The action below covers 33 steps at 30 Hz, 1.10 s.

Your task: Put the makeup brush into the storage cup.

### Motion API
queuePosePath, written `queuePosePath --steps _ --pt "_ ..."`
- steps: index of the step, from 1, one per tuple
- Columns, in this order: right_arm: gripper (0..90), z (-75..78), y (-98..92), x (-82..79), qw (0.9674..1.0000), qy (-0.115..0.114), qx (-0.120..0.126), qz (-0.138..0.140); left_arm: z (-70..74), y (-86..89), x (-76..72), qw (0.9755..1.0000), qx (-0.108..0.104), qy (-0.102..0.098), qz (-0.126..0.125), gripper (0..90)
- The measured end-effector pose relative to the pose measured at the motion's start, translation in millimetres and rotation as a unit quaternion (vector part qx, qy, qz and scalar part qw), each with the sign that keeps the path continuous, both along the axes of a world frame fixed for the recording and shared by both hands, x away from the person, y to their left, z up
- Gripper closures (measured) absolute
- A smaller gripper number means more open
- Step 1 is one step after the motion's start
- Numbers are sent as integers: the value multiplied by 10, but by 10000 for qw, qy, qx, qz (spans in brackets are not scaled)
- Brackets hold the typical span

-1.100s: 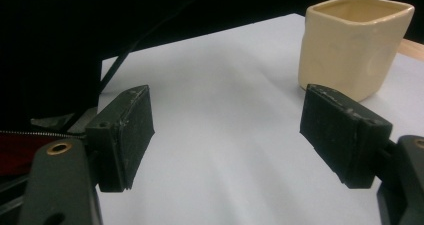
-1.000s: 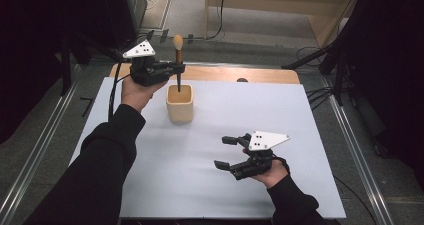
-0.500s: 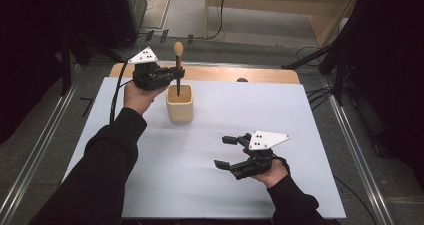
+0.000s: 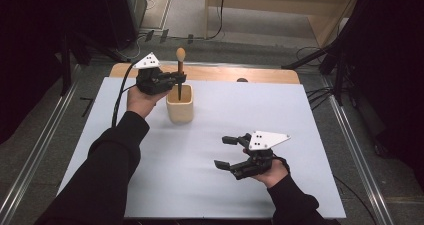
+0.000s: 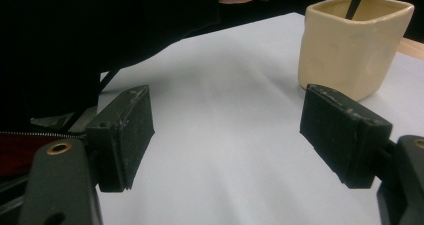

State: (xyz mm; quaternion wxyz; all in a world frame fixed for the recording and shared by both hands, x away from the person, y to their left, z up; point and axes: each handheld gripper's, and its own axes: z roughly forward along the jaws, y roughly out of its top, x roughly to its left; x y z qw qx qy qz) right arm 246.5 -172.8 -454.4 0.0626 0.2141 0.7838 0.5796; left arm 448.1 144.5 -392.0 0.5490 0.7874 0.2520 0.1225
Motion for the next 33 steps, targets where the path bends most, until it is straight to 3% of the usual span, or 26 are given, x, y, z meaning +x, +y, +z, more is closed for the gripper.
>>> queuePosePath --steps 16,17,18,19,20,21,22,27,32,33 --pt "226 3 -3 5 10000 5 8 -1 -89 26 5 9998 48 188 39 782" --pt "226 4 -4 4 10000 5 14 -4 -89 26 5 9998 48 188 39 760" --pt "226 4 -5 4 10000 11 17 -1 -103 32 28 9992 -73 394 30 705" --pt "226 4 -5 4 10000 11 17 -1 -103 32 28 9992 -73 394 30 611" --pt "226 4 -6 4 10000 11 18 0 -111 35 41 9988 -112 475 26 611" --pt "226 4 -9 6 10000 19 32 2 -116 41 49 9987 -88 500 65 418" --pt "226 4 -9 6 10000 19 32 2 -116 41 49 9987 -88 500 65 375" --pt "226 4 -19 17 10000 24 54 -14 -36 129 8 9982 -31 591 76 283" --pt "226 4 -20 18 10000 23 51 -27 13 175 -58 9981 40 620 22 267" --pt "226 3 -21 19 10000 20 45 -31 31 193 -109 9987 135 493 68 288"
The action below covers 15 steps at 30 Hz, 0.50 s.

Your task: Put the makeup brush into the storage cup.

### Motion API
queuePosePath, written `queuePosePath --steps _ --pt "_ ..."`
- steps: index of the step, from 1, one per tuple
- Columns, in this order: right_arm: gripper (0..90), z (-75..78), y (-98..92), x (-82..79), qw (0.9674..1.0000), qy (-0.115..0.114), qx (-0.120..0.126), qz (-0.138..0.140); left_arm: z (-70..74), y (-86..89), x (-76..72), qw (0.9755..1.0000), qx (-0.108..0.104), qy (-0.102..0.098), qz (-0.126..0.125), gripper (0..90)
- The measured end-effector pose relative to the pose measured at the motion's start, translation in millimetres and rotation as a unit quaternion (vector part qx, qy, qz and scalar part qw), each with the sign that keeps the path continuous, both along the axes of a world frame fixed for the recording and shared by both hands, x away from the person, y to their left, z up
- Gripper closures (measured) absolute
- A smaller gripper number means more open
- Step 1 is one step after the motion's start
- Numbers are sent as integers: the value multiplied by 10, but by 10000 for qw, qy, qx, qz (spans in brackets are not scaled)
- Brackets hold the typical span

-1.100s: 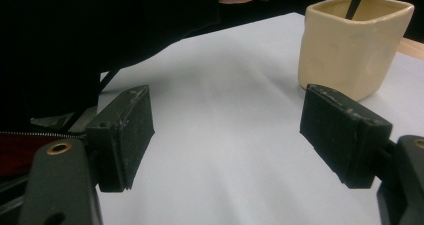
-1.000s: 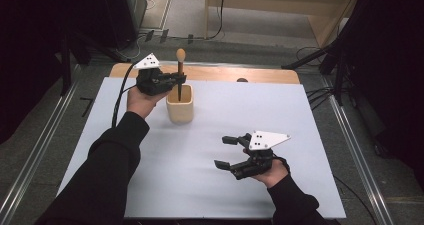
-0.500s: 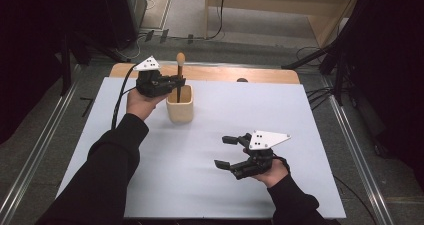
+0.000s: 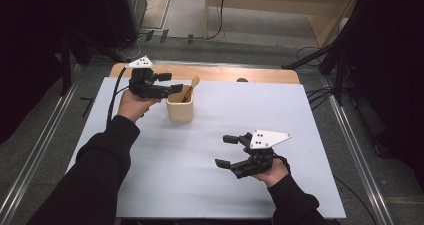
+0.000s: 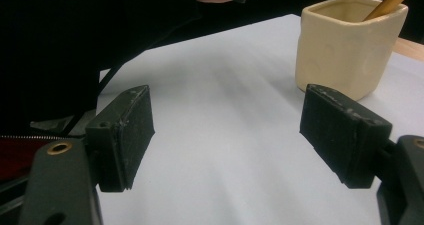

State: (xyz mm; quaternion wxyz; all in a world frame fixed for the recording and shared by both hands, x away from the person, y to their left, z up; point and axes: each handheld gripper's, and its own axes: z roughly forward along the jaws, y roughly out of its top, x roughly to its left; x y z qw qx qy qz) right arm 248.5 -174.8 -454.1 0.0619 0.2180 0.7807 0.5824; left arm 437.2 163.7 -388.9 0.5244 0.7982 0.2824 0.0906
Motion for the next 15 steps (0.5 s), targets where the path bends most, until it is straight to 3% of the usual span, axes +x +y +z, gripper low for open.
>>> queuePosePath --steps 15 --pt "226 0 -38 19 9999 -2 31 -105 -14 135 -252 9996 57 50 -261 269"
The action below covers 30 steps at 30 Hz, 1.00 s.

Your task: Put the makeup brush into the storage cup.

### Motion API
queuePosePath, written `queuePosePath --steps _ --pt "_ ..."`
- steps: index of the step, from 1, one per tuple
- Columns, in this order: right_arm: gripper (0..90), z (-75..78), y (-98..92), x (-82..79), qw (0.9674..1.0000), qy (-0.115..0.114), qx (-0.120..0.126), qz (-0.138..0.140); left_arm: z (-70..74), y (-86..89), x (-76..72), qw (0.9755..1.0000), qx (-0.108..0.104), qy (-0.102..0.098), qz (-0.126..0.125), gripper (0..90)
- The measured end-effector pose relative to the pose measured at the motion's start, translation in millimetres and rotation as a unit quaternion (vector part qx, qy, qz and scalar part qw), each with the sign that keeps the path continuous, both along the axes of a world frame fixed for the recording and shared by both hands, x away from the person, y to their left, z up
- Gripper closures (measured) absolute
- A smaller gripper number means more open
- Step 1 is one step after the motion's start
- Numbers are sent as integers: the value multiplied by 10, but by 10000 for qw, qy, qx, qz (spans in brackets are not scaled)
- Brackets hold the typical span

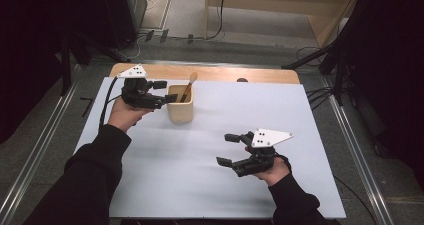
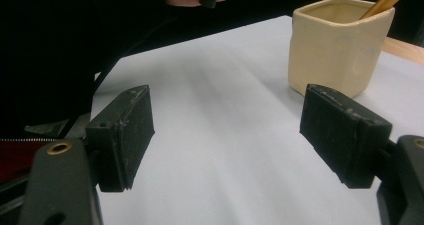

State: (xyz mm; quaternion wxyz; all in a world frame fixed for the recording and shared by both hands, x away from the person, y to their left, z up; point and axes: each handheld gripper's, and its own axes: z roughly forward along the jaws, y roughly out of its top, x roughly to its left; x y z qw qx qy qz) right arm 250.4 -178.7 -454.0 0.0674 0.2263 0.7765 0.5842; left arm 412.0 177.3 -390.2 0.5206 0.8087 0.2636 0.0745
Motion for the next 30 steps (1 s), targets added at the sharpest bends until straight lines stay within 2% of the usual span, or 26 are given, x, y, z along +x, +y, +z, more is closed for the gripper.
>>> queuePosePath --steps 1,6,12,16,18,21,26,30 --pt "226 -1 -3 4 10000 -11 -1 -2 -10 -7 -44 9999 132 21 -15 267" --pt "226 0 -17 10 10000 1 8 -51 -32 0 -189 9998 169 -29 -54 258" --pt "226 -2 -36 20 9999 -1 23 -102 -51 47 -332 9999 8 12 -103 249" --pt "226 -1 -62 28 9999 -17 43 -157 -76 67 -430 9998 56 32 -196 252" --pt "226 2 -76 34 9998 -24 60 -181 -89 76 -515 9993 26 34 -365 250" --pt "226 3 -102 42 9997 -11 92 -220 -113 78 -601 9991 -43 0 -412 245" --pt "226 4 -145 50 9995 -27 123 -298 -169 72 -711 9991 56 -39 -421 224" --pt "226 13 -192 41 9992 -42 168 -347 -221 93 -818 9990 -38 -3 -449 216"
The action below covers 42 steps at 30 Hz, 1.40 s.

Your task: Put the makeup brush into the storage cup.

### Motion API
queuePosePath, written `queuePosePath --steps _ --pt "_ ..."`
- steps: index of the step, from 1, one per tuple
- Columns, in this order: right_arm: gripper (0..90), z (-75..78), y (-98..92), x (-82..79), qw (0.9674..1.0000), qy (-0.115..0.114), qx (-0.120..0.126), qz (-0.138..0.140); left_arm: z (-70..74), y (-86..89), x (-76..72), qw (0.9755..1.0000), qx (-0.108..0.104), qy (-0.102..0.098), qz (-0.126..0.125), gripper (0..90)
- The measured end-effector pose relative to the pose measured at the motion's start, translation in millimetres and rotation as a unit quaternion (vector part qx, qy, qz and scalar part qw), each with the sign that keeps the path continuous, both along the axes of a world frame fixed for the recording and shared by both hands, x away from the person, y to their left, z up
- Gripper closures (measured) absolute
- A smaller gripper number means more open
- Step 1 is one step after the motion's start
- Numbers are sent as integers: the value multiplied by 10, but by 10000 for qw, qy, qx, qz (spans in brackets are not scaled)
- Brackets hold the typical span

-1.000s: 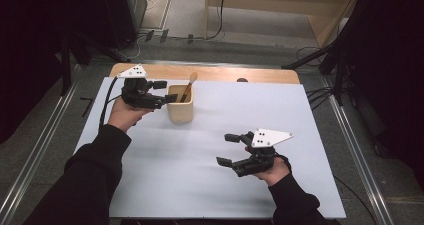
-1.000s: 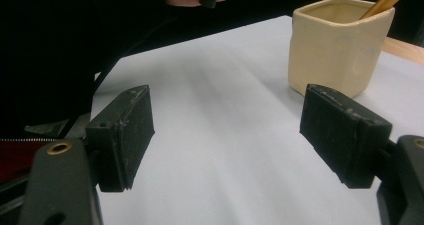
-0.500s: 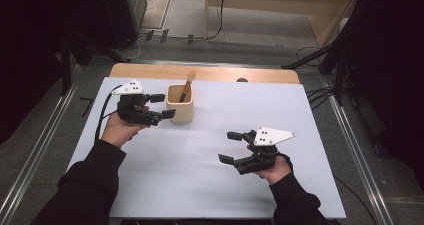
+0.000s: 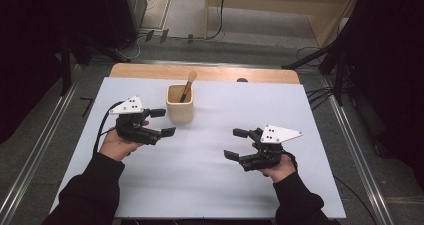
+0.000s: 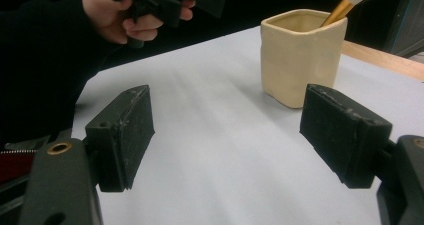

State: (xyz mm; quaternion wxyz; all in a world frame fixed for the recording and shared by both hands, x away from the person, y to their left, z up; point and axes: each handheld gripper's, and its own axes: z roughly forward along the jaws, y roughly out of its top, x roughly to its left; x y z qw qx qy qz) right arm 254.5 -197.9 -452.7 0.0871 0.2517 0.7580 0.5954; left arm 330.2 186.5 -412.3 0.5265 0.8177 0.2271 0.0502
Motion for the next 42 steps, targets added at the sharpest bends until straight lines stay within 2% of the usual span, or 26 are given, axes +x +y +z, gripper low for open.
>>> queuePosePath --steps 6,16,21,29,42 --pt "226 16 -94 -36 9999 -62 41 -73 -28 66 -164 9999 -14 -130 22 198" --pt "226 21 -308 -96 9995 -142 34 -272 -129 175 -351 9994 -146 -305 18 184" --pt "225 15 -395 -125 9994 -164 103 -286 -186 236 -427 9993 -134 -349 79 184" --pt "224 10 -480 -167 9994 -199 88 -280 -173 324 -537 9988 -197 -441 129 181" --pt "224 22 -673 -285 9984 -287 132 -460 -154 506 -682 9976 -326 -545 290 181"
